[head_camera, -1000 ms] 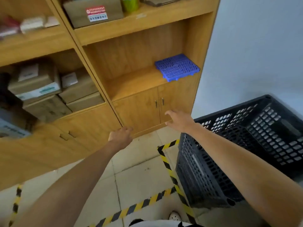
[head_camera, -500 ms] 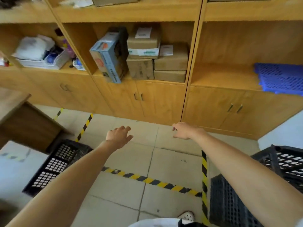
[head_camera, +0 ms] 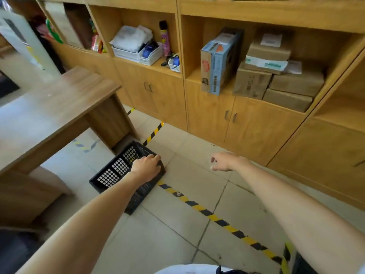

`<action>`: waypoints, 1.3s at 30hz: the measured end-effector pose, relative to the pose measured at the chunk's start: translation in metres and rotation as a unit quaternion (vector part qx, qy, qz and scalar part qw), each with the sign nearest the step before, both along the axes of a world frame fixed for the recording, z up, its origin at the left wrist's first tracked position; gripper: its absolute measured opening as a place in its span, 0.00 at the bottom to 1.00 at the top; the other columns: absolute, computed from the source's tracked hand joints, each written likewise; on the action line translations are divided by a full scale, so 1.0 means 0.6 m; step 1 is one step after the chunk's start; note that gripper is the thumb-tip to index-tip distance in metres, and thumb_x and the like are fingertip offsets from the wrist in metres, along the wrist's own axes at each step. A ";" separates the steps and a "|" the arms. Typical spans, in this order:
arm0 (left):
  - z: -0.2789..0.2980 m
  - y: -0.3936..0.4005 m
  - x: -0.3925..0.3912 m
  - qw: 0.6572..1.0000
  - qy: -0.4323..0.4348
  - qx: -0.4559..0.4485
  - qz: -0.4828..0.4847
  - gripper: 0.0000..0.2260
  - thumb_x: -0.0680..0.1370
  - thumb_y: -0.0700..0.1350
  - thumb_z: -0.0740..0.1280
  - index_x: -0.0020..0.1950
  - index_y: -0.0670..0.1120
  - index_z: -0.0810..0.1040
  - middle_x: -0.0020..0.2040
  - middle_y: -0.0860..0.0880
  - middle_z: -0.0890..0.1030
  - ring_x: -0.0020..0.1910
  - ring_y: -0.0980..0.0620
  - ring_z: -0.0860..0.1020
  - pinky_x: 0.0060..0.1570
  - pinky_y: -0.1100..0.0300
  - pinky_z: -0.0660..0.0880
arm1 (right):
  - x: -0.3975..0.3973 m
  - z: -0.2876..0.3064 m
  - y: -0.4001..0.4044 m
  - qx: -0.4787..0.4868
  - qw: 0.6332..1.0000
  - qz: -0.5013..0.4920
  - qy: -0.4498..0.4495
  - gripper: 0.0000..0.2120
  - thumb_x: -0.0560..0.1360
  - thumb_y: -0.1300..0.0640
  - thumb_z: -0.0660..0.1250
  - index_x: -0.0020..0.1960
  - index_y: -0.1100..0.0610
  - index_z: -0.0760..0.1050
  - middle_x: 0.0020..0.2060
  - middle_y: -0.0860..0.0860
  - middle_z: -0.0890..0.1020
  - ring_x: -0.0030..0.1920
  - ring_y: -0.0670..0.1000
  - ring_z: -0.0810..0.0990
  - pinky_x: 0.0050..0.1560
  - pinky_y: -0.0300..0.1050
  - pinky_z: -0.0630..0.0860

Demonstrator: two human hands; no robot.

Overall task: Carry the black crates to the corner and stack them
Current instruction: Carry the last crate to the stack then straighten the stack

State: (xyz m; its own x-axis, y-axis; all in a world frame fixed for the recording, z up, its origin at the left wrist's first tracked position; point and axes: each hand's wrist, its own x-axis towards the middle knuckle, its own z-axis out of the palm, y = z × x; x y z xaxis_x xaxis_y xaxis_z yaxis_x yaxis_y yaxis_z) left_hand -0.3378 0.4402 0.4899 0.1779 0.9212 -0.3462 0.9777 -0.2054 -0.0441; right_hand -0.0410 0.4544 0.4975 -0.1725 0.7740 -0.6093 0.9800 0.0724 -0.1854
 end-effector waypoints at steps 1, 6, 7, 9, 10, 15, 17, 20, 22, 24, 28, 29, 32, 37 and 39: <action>-0.001 -0.005 -0.034 1.000 -0.002 0.004 0.012 0.20 0.82 0.54 0.56 0.74 0.52 0.64 0.65 0.48 0.74 0.60 0.44 0.77 0.48 0.51 0.77 | -0.036 0.001 0.005 -0.001 1.000 0.012 -0.005 0.20 0.76 0.45 0.63 0.65 0.51 0.71 0.64 0.53 0.76 0.60 0.57 0.76 0.59 0.52 0.74; -0.002 -0.035 -0.189 0.997 -0.010 0.019 0.074 0.19 0.82 0.53 0.55 0.73 0.52 0.66 0.63 0.48 0.76 0.59 0.45 0.78 0.48 0.51 0.75 | -0.205 -0.002 0.022 0.010 0.996 0.084 -0.002 0.20 0.77 0.45 0.62 0.67 0.52 0.69 0.66 0.53 0.74 0.63 0.57 0.74 0.56 0.51 0.71; -0.003 -0.043 -0.217 0.996 -0.010 0.018 0.085 0.19 0.82 0.54 0.55 0.73 0.52 0.66 0.63 0.48 0.76 0.59 0.44 0.78 0.49 0.51 0.76 | -0.236 -0.002 0.024 0.009 0.995 0.100 -0.002 0.20 0.78 0.46 0.62 0.67 0.52 0.69 0.66 0.53 0.74 0.63 0.57 0.74 0.57 0.52 0.72; -0.005 -0.060 -0.265 0.994 -0.007 0.014 0.109 0.19 0.82 0.54 0.55 0.72 0.52 0.67 0.63 0.48 0.76 0.59 0.44 0.78 0.50 0.50 0.77 | -0.289 -0.002 0.025 0.003 0.992 0.127 -0.001 0.20 0.78 0.47 0.62 0.67 0.53 0.69 0.66 0.54 0.73 0.63 0.57 0.74 0.60 0.54 0.73; -0.007 -0.069 -0.287 0.992 -0.007 0.013 0.122 0.19 0.82 0.54 0.55 0.72 0.52 0.67 0.64 0.48 0.76 0.59 0.44 0.78 0.50 0.50 0.77 | -0.314 -0.002 0.027 -0.001 0.990 0.139 -0.002 0.20 0.78 0.47 0.62 0.67 0.53 0.69 0.66 0.54 0.74 0.63 0.57 0.74 0.61 0.55 0.73; -0.019 -0.111 -0.375 0.981 -0.020 0.015 0.190 0.18 0.81 0.53 0.57 0.70 0.52 0.69 0.63 0.48 0.76 0.59 0.44 0.78 0.49 0.50 0.78 | -0.419 -0.017 0.060 -0.007 0.976 0.218 -0.019 0.17 0.76 0.48 0.65 0.62 0.53 0.72 0.60 0.55 0.78 0.57 0.56 0.77 0.58 0.55 0.76; -0.024 -0.125 -0.407 0.975 -0.022 0.009 0.222 0.17 0.81 0.52 0.57 0.69 0.52 0.69 0.62 0.48 0.77 0.58 0.44 0.79 0.50 0.50 0.78 | -0.460 -0.025 0.081 -0.012 0.969 0.245 -0.027 0.17 0.76 0.48 0.66 0.61 0.53 0.72 0.58 0.54 0.78 0.56 0.56 0.78 0.58 0.55 0.77; -0.027 -0.138 -0.458 0.964 -0.018 0.000 0.265 0.17 0.80 0.51 0.57 0.69 0.52 0.70 0.63 0.48 0.77 0.60 0.45 0.78 0.52 0.51 0.77 | -0.530 -0.034 0.111 -0.016 0.958 0.286 -0.031 0.16 0.76 0.47 0.66 0.61 0.52 0.71 0.59 0.53 0.78 0.55 0.55 0.78 0.57 0.54 0.77; -0.024 -0.138 -0.494 0.957 -0.007 -0.001 0.290 0.18 0.80 0.51 0.58 0.70 0.52 0.70 0.65 0.48 0.76 0.62 0.45 0.77 0.54 0.52 0.75 | -0.581 -0.039 0.132 -0.020 0.951 0.308 -0.029 0.17 0.77 0.47 0.65 0.63 0.51 0.70 0.61 0.52 0.76 0.57 0.55 0.77 0.56 0.52 0.77; -0.018 -0.132 -0.531 0.949 0.007 0.003 0.314 0.19 0.80 0.51 0.58 0.71 0.52 0.69 0.67 0.48 0.75 0.63 0.45 0.76 0.54 0.52 0.74 | -0.636 -0.037 0.157 -0.019 0.944 0.329 -0.023 0.18 0.77 0.47 0.65 0.65 0.50 0.69 0.63 0.52 0.75 0.58 0.54 0.76 0.54 0.50 0.76; -0.002 -0.099 -0.606 0.933 0.013 0.017 0.358 0.19 0.81 0.52 0.57 0.72 0.51 0.67 0.65 0.48 0.75 0.61 0.44 0.77 0.51 0.52 0.74 | -0.742 -0.020 0.219 -0.008 0.931 0.364 0.004 0.20 0.77 0.48 0.65 0.67 0.50 0.68 0.64 0.52 0.75 0.61 0.55 0.76 0.58 0.52 0.76; 0.003 -0.087 -0.622 0.930 0.012 0.022 0.366 0.19 0.81 0.51 0.57 0.72 0.51 0.67 0.65 0.48 0.75 0.60 0.44 0.77 0.50 0.52 0.74 | -0.765 -0.014 0.235 -0.002 0.928 0.373 0.009 0.20 0.77 0.48 0.64 0.67 0.50 0.68 0.64 0.52 0.75 0.61 0.55 0.76 0.58 0.53 0.76; 0.007 -0.059 -0.652 0.924 0.004 0.041 0.380 0.19 0.82 0.50 0.56 0.72 0.50 0.67 0.64 0.47 0.76 0.59 0.44 0.77 0.48 0.53 0.74 | -0.825 -0.006 0.275 0.004 0.923 0.384 0.010 0.21 0.77 0.48 0.64 0.68 0.49 0.67 0.64 0.52 0.75 0.61 0.55 0.76 0.59 0.54 0.76; -0.004 -0.040 -0.699 0.925 -0.002 0.044 0.378 0.19 0.82 0.51 0.56 0.74 0.50 0.66 0.65 0.47 0.75 0.58 0.45 0.78 0.43 0.56 0.70 | -0.901 -0.017 0.292 -0.007 0.919 0.394 -0.001 0.21 0.76 0.48 0.65 0.68 0.48 0.66 0.64 0.52 0.76 0.60 0.55 0.76 0.59 0.55 0.76; -0.010 -0.040 -0.730 0.927 -0.006 0.039 0.373 0.19 0.82 0.51 0.56 0.73 0.50 0.66 0.64 0.48 0.76 0.58 0.46 0.78 0.43 0.56 0.72 | -0.928 -0.024 0.292 -0.012 0.923 0.385 0.002 0.21 0.77 0.48 0.65 0.67 0.48 0.66 0.63 0.52 0.76 0.59 0.54 0.76 0.59 0.55 0.76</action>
